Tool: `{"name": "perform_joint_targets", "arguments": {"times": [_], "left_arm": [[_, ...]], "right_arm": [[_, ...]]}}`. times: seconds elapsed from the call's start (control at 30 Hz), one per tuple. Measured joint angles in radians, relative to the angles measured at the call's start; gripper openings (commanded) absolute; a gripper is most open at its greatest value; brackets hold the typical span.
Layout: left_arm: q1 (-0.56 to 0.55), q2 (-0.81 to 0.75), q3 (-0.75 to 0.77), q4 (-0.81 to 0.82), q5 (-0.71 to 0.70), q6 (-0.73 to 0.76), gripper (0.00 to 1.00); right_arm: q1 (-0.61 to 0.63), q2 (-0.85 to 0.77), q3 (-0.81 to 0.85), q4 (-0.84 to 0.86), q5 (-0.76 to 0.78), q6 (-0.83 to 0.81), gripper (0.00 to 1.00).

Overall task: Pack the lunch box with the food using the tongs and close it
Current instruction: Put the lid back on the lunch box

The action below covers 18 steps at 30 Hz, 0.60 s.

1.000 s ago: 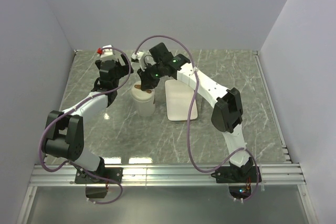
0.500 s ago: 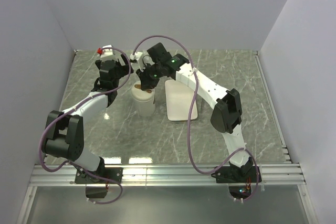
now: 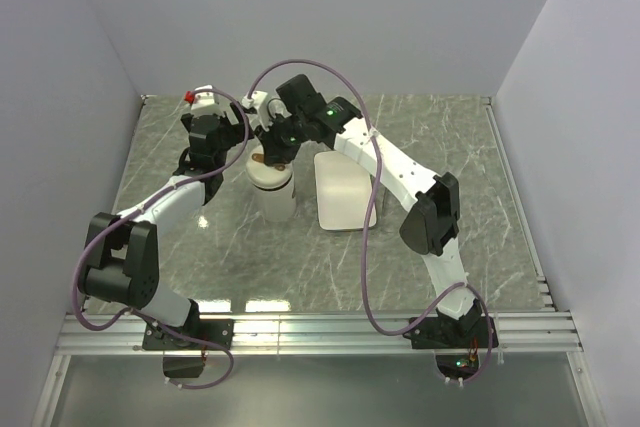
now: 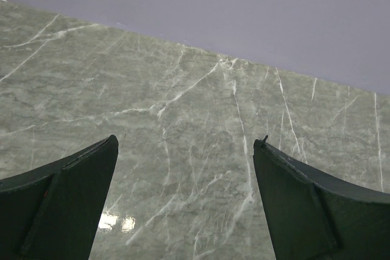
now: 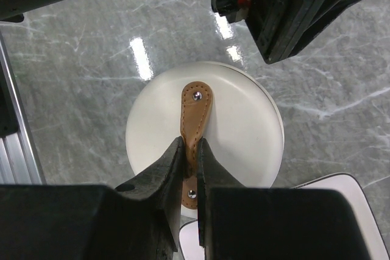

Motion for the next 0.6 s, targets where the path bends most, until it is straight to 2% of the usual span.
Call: {"name": "perform_joint_targets", "arguments": {"times": [0.6], "left_arm": [[0.0,-0.001,-0.005,0.0,-0.007,0.0,0.99]], "right_arm": [[0.019,0.053,0.052,-0.053,0.008,-0.01,0.0]]}}
